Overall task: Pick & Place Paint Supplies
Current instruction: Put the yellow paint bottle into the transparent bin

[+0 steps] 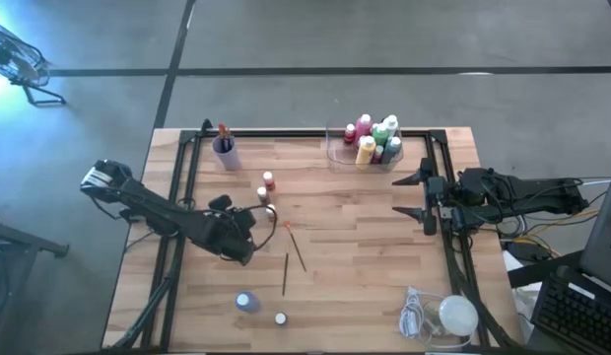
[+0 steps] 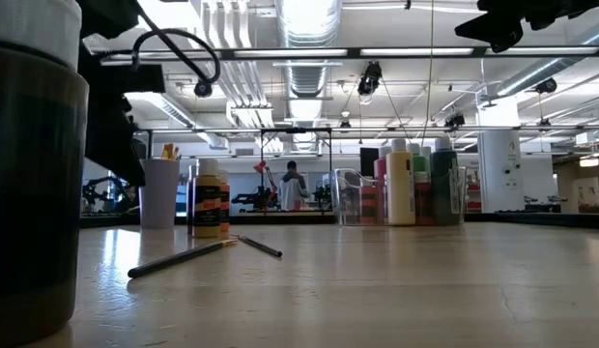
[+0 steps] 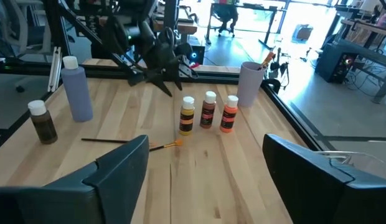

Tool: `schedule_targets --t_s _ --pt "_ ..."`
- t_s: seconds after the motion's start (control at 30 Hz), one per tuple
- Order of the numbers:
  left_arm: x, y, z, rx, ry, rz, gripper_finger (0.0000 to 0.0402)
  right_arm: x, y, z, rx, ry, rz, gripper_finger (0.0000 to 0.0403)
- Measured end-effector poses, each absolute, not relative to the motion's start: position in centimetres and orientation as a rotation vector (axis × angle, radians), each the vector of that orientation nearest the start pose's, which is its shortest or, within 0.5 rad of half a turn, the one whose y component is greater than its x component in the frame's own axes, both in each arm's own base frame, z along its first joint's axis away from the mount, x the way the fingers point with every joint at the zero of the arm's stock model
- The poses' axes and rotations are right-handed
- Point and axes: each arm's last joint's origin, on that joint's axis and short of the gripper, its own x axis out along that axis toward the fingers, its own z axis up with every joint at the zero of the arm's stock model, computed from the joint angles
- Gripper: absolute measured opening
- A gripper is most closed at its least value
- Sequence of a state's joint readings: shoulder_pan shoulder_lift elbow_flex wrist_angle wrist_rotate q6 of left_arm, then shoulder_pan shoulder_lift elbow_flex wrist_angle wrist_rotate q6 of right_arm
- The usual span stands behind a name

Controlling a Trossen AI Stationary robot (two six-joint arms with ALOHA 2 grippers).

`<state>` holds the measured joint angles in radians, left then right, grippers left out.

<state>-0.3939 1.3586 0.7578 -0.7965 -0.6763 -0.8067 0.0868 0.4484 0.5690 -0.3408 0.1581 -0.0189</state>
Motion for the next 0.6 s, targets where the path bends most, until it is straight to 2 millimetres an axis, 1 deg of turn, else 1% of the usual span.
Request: schedule_targets --t_s 0.1,0.23,0.4,0.6 --pt "20.7 -6.6 17.2 0.052 0.971 0.611 0.0205 11.2 0.5 28.6 -0.046 0.219 -0.069 0.0324" --pt "21.1 -6.7 15.7 0.089 0.883 0.515 0.0232 11.2 0.5 28.6 -0.046 0.219 -0.069 0.0337" --pt "21.5 -6.3 14.6 0.093 0.768 0.472 0.0234 11.2 0.5 28.6 -0.046 0.22 -0.069 0.0353" --pt "21.2 -5.7 13.5 0.028 0.688 0.484 0.0232 11.2 0.5 28.6 -0.046 0.219 -0.069 0.0361"
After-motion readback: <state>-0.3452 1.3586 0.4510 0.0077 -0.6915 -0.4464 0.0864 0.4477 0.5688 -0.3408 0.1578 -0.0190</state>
